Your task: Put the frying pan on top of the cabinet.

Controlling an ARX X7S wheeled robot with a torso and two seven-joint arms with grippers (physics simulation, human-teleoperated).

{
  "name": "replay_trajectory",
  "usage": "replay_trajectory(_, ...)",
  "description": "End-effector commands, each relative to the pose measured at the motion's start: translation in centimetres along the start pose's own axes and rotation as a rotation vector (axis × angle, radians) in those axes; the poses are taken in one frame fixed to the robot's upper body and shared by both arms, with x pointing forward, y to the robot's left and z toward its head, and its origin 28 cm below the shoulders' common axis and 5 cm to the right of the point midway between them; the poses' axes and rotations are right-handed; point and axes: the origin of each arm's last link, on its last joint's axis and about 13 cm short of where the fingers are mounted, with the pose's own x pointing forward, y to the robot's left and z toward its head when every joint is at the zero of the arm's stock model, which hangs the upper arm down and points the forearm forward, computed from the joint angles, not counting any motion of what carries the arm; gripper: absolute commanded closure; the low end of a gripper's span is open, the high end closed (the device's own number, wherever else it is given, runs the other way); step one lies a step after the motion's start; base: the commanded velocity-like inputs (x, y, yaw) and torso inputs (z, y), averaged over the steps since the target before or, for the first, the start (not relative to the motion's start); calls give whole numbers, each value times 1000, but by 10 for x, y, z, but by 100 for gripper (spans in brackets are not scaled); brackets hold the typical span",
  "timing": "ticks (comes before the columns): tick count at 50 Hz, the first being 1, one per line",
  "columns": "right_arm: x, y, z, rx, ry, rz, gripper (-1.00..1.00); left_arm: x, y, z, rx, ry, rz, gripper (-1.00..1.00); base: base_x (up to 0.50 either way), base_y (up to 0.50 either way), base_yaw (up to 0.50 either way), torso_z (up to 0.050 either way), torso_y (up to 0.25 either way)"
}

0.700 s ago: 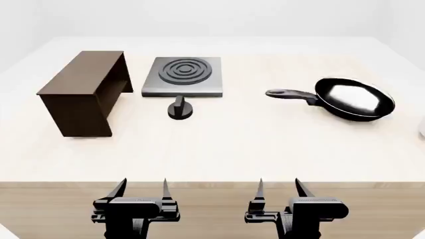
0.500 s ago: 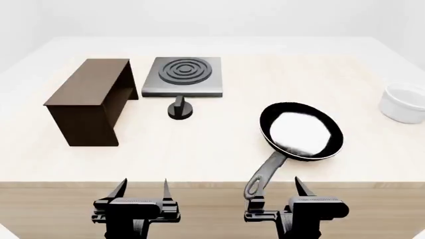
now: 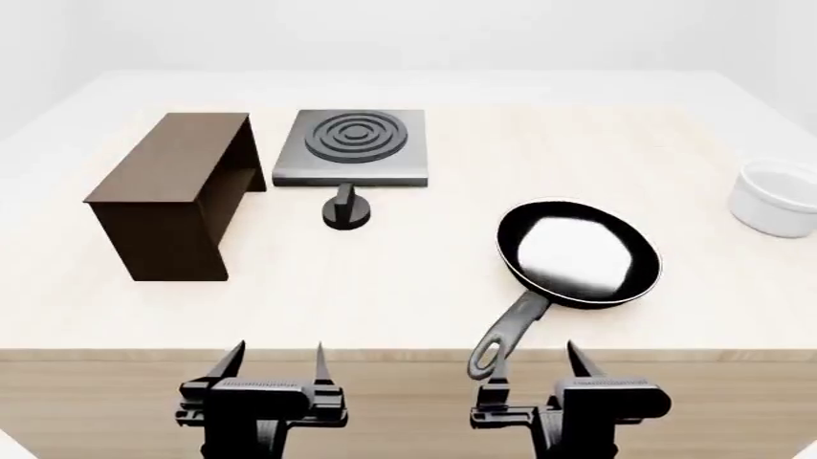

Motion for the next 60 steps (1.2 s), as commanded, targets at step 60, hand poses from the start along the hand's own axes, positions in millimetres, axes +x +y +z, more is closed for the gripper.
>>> replay_trajectory(60, 4, -6, 121, -53, -75, -33, -100, 9, -6, 130, 4, -61, -58, -100, 0, -261, 0, 0, 0)
